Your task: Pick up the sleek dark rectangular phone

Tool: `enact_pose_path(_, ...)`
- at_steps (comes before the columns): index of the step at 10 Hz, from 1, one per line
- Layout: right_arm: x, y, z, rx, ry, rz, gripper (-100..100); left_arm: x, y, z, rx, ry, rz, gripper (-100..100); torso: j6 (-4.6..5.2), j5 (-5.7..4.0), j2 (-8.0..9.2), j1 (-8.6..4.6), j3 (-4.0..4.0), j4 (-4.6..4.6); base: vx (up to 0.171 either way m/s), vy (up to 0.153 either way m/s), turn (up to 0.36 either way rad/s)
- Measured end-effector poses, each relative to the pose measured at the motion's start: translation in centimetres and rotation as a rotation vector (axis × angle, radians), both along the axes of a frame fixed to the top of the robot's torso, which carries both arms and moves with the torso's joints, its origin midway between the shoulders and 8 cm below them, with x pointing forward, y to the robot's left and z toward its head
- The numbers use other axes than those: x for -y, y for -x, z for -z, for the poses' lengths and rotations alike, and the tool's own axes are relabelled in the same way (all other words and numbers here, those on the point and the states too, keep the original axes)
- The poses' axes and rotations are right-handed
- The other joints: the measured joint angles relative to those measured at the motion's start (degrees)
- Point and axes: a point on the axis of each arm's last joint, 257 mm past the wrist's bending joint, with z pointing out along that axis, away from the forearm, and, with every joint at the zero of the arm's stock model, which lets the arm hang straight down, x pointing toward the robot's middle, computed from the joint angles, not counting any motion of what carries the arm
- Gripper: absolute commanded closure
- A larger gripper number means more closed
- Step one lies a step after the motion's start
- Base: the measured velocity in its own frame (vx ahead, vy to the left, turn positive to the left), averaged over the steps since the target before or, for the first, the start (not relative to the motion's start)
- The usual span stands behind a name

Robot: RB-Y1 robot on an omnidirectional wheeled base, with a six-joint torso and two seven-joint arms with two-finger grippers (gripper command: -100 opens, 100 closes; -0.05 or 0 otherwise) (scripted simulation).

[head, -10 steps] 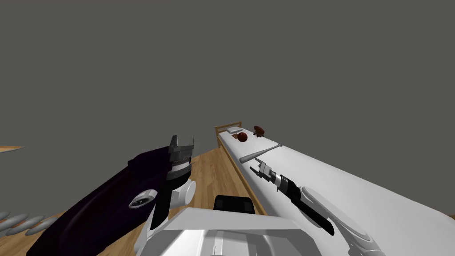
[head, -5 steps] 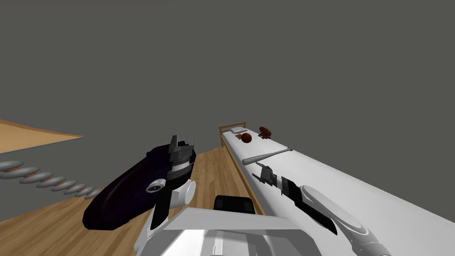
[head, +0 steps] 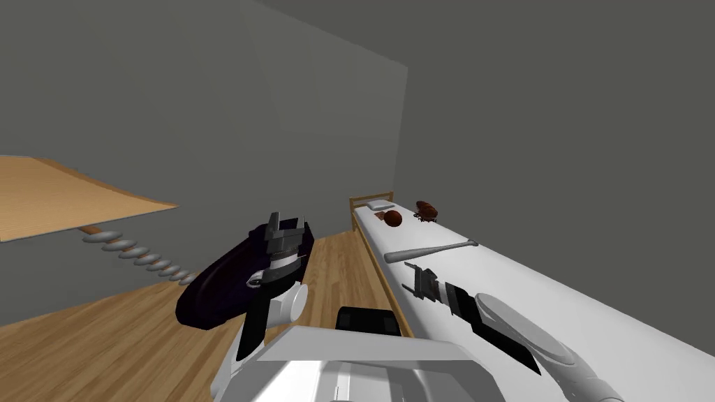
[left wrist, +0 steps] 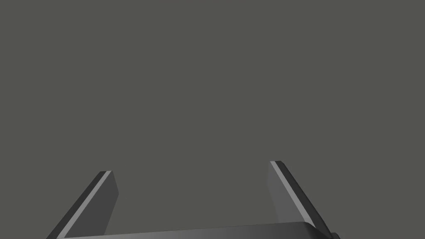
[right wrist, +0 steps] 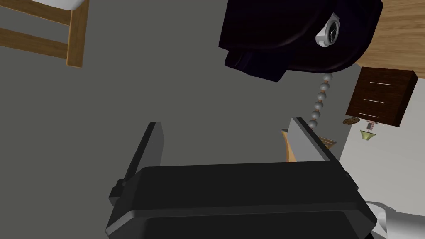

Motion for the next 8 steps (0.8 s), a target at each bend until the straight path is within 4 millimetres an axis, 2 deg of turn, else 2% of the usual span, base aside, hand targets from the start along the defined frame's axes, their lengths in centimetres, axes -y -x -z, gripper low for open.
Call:
enact_pose_path(2,1.7,1.3,3.0,-0.036,0.103,-0.051,-100,0.0,0.0,0.0,0.0,0.0,0.0,0,-0.05,-0.02,-0.07,-0.1,-0.04,-0.01,0.035,-0.055,0.233)
enact_pose_path(4,2.9,2.7,5.1,-0.064,0.189,-0.095,-100,0.0,0.0,0.0,0.0,0.0,0.0,0,-0.02,-0.02,-0.04,-0.08,-0.02,-0.01,0.036,-0.049,0.265)
enact_pose_path(5,4.1,4.2,6.4,-0.089,0.245,-0.126,-100,0.0,0.0,0.0,0.0,0.0,0.0,0,-0.03,-0.01,-0.08,-0.09,-0.04,-0.01,0.033,-0.048,0.107)
enact_pose_path(7,6.1,5.3,8.0,-0.118,0.322,-0.169,-100,0.0,0.0,0.0,0.0,0.0,0.0,0,-0.02,-0.01,-0.06,-0.06,-0.03,-0.01,0.035,-0.054,0.227)
enact_pose_path(8,7.2,6.6,9.4,-0.144,0.37,-0.202,-100,0.0,0.0,0.0,0.0,0.0,0.0,0,-0.02,-0.03,-0.09,-0.11,-0.05,-0.02,0.036,-0.05,0.126)
